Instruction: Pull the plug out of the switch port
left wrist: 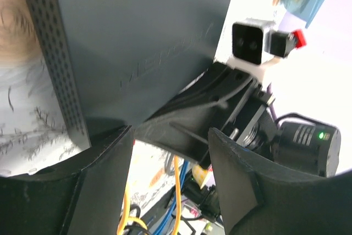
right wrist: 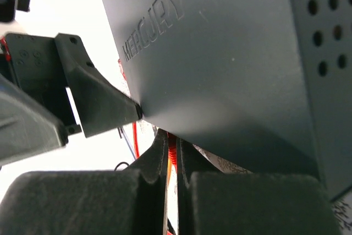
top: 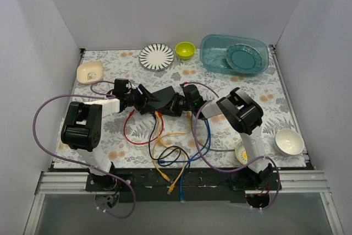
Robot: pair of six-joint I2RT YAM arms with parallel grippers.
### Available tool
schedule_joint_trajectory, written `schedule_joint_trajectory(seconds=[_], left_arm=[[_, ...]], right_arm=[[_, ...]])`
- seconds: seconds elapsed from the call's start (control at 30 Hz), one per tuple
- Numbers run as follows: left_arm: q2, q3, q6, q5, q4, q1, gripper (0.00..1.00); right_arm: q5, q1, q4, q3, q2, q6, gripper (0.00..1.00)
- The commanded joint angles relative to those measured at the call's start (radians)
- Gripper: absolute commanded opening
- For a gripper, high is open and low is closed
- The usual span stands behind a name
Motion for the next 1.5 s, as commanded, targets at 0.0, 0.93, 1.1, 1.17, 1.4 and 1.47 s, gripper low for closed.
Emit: schedule_joint_trajectory(seconds=[0.0, 0.93, 1.1, 1.17, 1.4, 1.47], left_arm=[[-0.067, -0.055, -0.007, 0.025, 0.009, -0.013, 0.57], [0.014, -0.02, -0.021, -0.046, 0.0, -0.022, 0.56], [-0.026, 0.0, -0.009, -0.059, -0.042, -0.005, 0.56], [-0.053, 0.012, 0.008, -0.076, -0.063, 0.001, 0.56], [-0.138, 0.018, 0.034, -0.153, -0.128, 0.022, 0.57], [-0.147, 0.017, 0.037, -0.164, -0.131, 0.024, 0.57]], right_arm=[[-0.027, -0.003, -0.045, -0.024, 0.023, -0.033, 0.01], [-0.126, -0.011, -0.121, -0.155, -0.048, -0.201, 0.01], [-0.03, -0.047, -0.23, -0.245, -0.184, -0.283, 0.01], [0.056, -0.099, -0.31, -0.273, -0.258, -0.364, 0.01], [0.249, -0.267, -0.623, -0.293, -0.503, -0.619, 0.01], [0.257, -0.276, -0.666, -0.281, -0.52, -0.645, 0.01]])
